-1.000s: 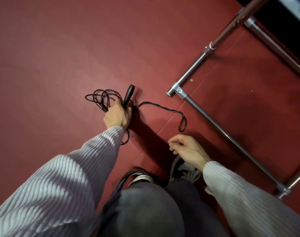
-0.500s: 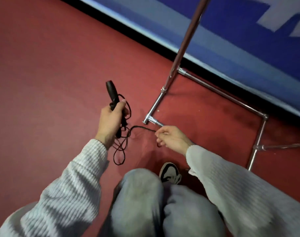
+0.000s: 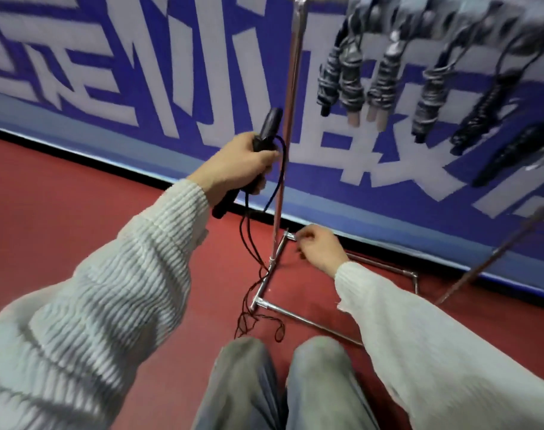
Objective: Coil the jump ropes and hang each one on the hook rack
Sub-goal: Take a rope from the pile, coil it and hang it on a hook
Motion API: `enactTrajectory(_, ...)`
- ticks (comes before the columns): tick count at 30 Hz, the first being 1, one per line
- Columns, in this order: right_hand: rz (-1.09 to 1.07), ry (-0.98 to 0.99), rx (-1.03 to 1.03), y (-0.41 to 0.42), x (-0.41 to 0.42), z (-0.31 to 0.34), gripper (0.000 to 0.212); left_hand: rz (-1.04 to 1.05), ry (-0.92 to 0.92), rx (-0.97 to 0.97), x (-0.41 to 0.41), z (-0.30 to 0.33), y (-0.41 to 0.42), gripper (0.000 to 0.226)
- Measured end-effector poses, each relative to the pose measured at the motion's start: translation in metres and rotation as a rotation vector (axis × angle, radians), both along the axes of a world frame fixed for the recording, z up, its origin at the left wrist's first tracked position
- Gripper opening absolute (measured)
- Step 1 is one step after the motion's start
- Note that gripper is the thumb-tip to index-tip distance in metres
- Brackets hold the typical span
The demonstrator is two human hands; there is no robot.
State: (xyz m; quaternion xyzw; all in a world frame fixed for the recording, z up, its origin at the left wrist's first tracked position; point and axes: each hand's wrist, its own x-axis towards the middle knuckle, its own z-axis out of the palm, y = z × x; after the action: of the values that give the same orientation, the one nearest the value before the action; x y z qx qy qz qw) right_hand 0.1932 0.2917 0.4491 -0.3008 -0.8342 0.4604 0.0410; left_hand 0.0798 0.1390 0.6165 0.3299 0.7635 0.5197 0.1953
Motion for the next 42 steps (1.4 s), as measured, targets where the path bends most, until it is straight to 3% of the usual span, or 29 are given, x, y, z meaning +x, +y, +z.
enactTrajectory(2,-0.069,0.199,-0.051,-0.007,0.018,0.041,0.03,-0.07,0.056,-0.045,0.024,0.018,0.0,0.004)
enactTrajectory(6,0.127,0.42,-0.273,-0.031,0.05,0.106,0.056,-0.162,0.116,-0.1,0.067,0.037,0.003,0.012)
enactTrajectory(10,0.079,0.56,-0.528,-0.056,0.076,0.129,0.046,-0.092,0.14,-0.092,0.092,0.036,0.006,0.034)
enactTrajectory(13,0.013,0.664,-0.67,-0.065,0.099,0.138,0.043,-0.064,0.126,-0.056,0.104,0.031,0.003,0.038)
enactTrajectory(19,-0.099,0.653,-0.637,-0.061,0.122,0.134,0.044,-0.072,0.069,-0.082,0.133,0.019,-0.007,0.045)
enactTrajectory(23,-0.234,0.664,-0.675,-0.062,0.137,0.141,0.045,-0.308,0.153,-0.204,0.156,0.012,-0.019,0.039)
enactTrajectory(27,-0.315,0.624,-0.54,-0.059,0.154,0.148,0.037,-0.475,0.007,-0.112,0.167,0.007,-0.026,0.028)
enactTrajectory(30,-0.343,0.62,-0.456,-0.054,0.158,0.147,0.041,-0.363,0.272,-0.181,0.166,0.002,-0.027,0.03)
enactTrajectory(33,-0.359,0.618,-0.16,-0.046,0.163,0.143,0.048,-0.189,0.447,-0.204,0.161,-0.003,-0.023,0.029)
enactTrajectory(37,-0.411,0.666,0.019,-0.032,0.175,0.144,0.051,-0.014,0.155,-0.082,0.152,-0.009,-0.023,0.028)
enactTrajectory(40,-0.475,0.625,0.146,-0.023,0.181,0.153,0.046,0.074,0.066,-0.039,0.14,-0.014,-0.024,0.026)
enactTrajectory(42,-0.607,0.614,0.203,-0.002,0.187,0.151,0.043,0.182,-0.074,0.132,0.121,-0.015,-0.029,0.027)
